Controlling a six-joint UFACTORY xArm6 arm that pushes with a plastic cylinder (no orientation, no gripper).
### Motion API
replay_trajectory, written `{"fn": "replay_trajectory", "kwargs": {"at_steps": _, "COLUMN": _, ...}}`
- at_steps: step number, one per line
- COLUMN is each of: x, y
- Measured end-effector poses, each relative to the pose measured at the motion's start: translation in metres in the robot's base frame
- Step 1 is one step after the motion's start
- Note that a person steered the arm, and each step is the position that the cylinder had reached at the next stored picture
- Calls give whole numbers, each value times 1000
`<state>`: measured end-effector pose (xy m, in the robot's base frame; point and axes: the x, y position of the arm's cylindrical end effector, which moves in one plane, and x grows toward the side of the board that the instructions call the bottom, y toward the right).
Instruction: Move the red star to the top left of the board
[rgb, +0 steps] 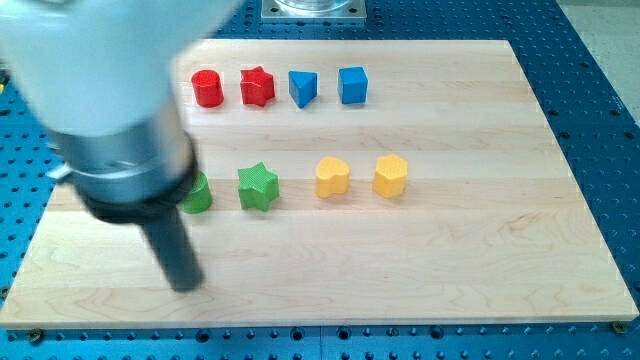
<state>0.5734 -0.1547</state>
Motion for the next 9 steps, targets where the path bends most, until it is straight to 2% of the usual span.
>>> {"fn": "replay_trajectory", "kwargs": {"at_steps": 1, "x": -87, "y": -26}}
{"fn": "replay_trajectory", "kwargs": {"at_steps": 2, "x": -154, "y": -25}}
{"fn": "replay_trajectory", "kwargs": {"at_steps": 3, "x": -187, "y": 13}}
{"fn": "replay_trajectory", "kwargs": {"at_steps": 4, "x": -205, "y": 80}}
{"fn": "replay_trajectory", "kwargs": {"at_steps": 6, "x": -303, "y": 83}}
{"fn": "replay_trajectory", "kwargs": {"at_steps": 8, "x": -340, "y": 94}}
{"fn": "replay_trajectory", "kwargs": {"at_steps": 9, "x": -343, "y": 68}}
